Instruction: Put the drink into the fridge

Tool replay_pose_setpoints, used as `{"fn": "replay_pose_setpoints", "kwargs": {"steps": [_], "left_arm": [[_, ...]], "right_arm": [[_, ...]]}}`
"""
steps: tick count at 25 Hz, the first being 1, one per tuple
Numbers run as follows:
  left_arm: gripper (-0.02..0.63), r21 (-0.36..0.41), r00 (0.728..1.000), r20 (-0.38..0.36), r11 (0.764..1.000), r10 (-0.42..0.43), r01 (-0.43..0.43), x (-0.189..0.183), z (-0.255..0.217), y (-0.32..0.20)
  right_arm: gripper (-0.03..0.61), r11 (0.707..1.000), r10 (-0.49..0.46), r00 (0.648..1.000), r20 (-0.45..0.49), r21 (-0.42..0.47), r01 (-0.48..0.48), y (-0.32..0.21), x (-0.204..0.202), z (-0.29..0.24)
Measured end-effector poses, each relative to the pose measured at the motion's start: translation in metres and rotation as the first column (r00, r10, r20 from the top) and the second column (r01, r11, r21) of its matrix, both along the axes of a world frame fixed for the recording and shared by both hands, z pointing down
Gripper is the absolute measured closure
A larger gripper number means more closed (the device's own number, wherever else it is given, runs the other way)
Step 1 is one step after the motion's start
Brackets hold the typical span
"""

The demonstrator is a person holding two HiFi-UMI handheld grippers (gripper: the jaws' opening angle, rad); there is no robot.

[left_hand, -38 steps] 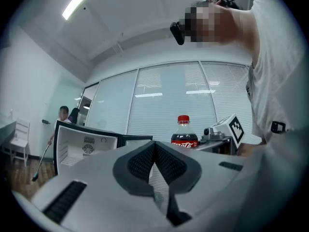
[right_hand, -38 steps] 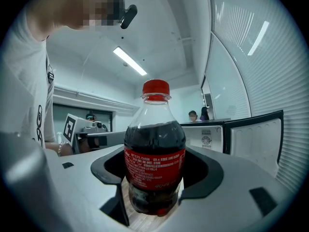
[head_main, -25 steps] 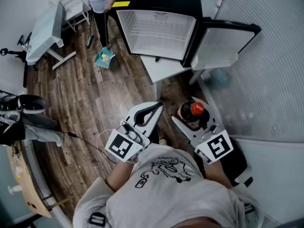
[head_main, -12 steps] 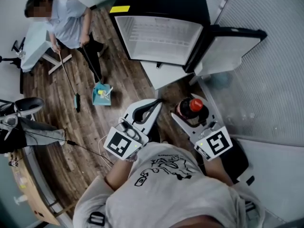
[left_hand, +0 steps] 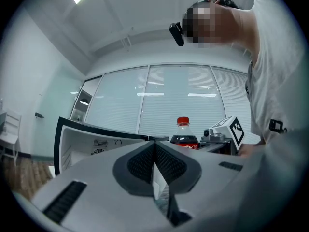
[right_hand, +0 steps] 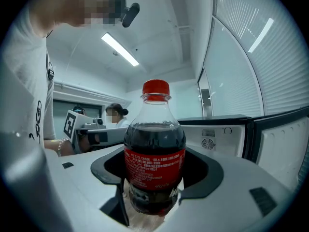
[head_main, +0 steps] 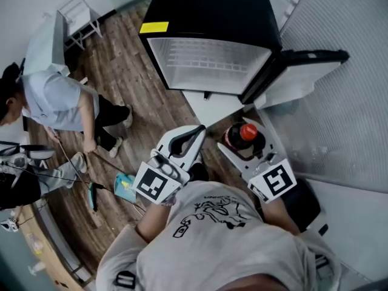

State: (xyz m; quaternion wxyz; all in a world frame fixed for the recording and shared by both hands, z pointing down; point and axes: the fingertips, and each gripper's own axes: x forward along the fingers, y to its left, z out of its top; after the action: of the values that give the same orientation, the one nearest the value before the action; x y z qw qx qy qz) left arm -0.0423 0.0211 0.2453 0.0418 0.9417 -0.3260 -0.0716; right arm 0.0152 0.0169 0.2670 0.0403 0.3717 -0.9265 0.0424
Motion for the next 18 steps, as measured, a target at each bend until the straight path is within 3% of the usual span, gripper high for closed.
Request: {"fn": "replay_pose_setpoints", "kwargs": {"steps": [18], "left_arm": [[0.612, -0.001, 0.998, -0.001, 0.998, 0.059, -0.059, -0.045, 0.000, -0.103]], "right_arm": [[0.253, 0.999, 0.035, 0.999, -0.010, -0.001, -0.035, -0.108, -0.048, 0.000]]}}
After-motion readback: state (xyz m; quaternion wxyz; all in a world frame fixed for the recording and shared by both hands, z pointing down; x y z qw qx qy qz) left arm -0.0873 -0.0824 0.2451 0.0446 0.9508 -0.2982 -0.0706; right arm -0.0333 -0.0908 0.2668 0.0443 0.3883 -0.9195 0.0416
